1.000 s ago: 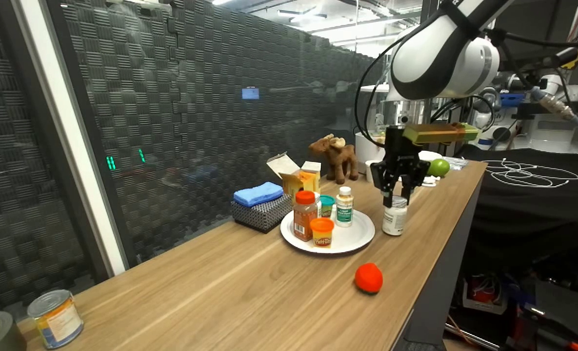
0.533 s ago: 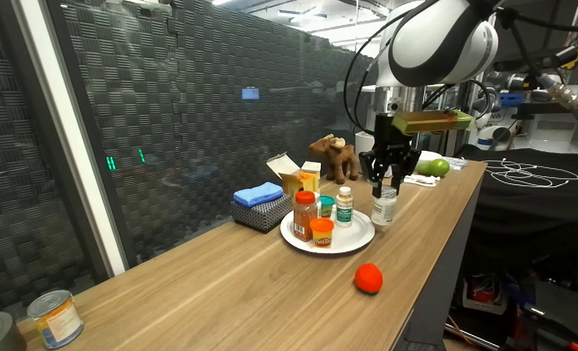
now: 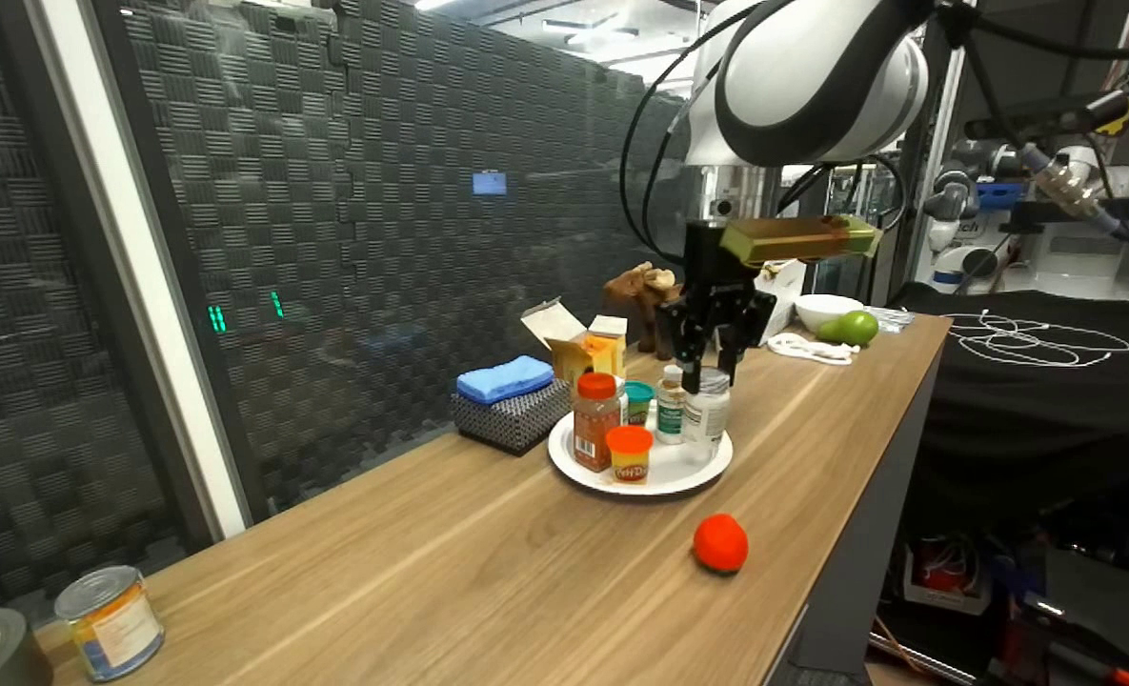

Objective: Put the bottles on the tray

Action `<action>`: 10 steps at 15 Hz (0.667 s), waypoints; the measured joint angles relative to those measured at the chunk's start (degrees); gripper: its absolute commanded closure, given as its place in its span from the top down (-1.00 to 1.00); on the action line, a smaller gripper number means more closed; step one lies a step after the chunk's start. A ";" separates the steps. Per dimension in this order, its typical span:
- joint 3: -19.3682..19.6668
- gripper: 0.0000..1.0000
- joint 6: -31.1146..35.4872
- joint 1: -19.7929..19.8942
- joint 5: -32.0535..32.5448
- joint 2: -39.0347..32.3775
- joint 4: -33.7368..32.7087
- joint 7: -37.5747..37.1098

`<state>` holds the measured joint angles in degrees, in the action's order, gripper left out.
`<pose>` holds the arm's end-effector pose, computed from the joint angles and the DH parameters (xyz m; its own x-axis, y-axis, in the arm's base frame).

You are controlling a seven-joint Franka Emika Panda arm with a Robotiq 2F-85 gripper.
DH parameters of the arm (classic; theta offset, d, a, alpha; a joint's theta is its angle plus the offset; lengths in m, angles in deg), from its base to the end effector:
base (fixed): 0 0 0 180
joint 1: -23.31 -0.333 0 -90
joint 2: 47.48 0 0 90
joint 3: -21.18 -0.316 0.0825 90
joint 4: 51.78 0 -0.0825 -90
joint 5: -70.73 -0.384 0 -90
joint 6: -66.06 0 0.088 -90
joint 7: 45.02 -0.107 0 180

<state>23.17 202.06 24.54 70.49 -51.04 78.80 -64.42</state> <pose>0.5256 -0.0295 0.3310 0.9215 -0.3872 0.0304 -0.3871 -0.9220 -0.0116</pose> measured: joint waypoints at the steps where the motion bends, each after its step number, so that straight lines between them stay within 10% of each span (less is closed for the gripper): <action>1: -0.14 -0.59 0.00 -0.19 0.00 -0.74 -0.75 0.00; 10: 0.84 -0.59 -0.53 -0.06 -0.20 -9.06 -8.49 0.10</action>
<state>24.01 201.53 24.48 70.29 -60.10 70.30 -64.32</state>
